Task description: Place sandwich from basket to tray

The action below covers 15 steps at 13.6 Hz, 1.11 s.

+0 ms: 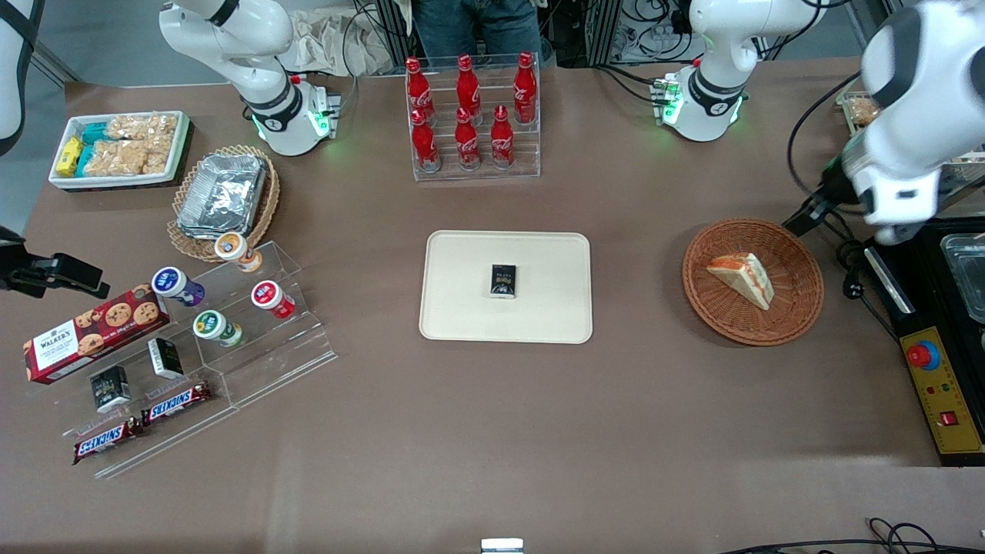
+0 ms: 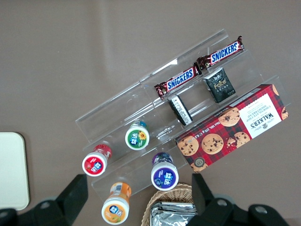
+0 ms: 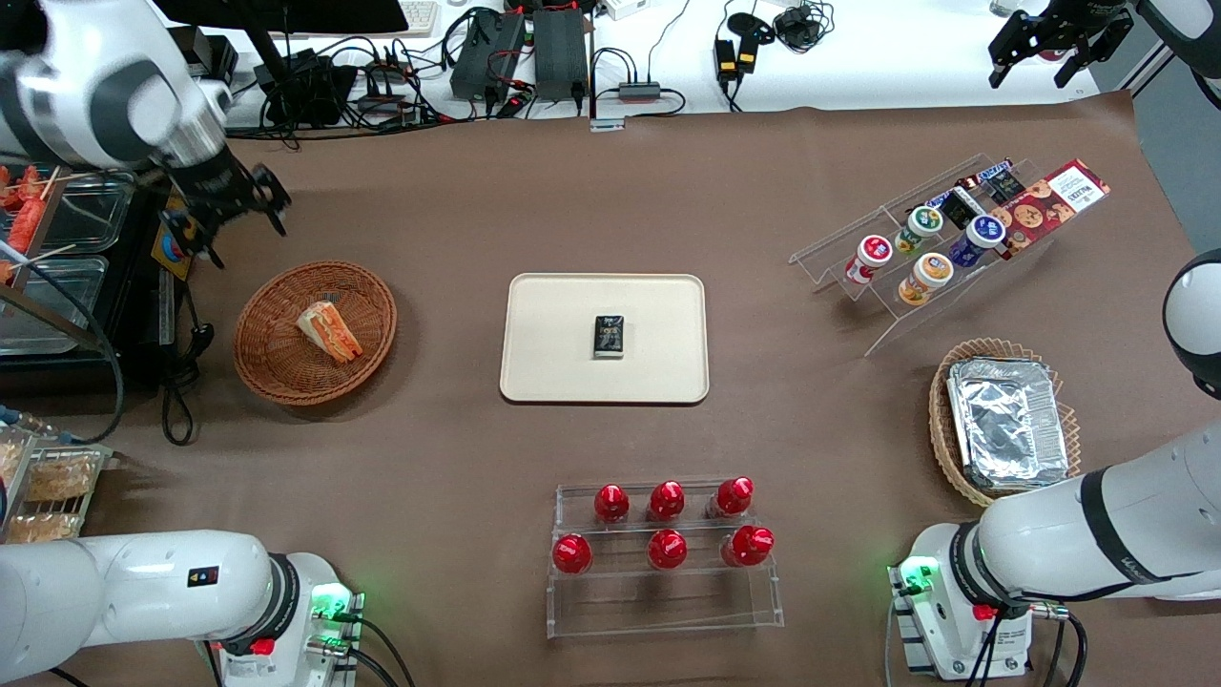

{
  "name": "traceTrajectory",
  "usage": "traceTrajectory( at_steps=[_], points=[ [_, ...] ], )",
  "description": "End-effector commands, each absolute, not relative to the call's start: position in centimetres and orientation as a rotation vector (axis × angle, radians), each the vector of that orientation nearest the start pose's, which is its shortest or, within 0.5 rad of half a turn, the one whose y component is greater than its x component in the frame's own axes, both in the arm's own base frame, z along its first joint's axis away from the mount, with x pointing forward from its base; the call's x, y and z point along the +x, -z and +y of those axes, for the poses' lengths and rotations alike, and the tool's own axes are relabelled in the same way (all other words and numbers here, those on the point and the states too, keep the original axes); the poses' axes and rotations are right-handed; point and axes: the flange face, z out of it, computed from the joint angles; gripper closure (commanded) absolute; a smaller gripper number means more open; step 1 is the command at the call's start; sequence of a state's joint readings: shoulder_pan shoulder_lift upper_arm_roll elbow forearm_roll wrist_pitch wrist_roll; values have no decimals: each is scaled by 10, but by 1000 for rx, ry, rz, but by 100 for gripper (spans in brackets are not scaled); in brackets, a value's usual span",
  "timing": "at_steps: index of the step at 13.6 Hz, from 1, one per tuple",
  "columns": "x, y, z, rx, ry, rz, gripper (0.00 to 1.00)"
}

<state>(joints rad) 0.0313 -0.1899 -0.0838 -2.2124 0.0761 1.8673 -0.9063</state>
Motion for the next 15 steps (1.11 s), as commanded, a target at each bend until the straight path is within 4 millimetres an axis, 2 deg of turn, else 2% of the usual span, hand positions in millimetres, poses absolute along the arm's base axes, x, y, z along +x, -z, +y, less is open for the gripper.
traceTrajectory(
  at_steps=[1,6,8,12,15],
  points=[
    [472,-391,-25,-2671,-131,-1250,0],
    [459,-294,-24,-2701,-124,-1223,0],
    [463,-270,-26,-2689,-122,-1274,0],
    [467,-251,-28,-2711,-102,-1281,0],
    [468,-259,-26,-2697,-88,-1314,0]
  ],
)
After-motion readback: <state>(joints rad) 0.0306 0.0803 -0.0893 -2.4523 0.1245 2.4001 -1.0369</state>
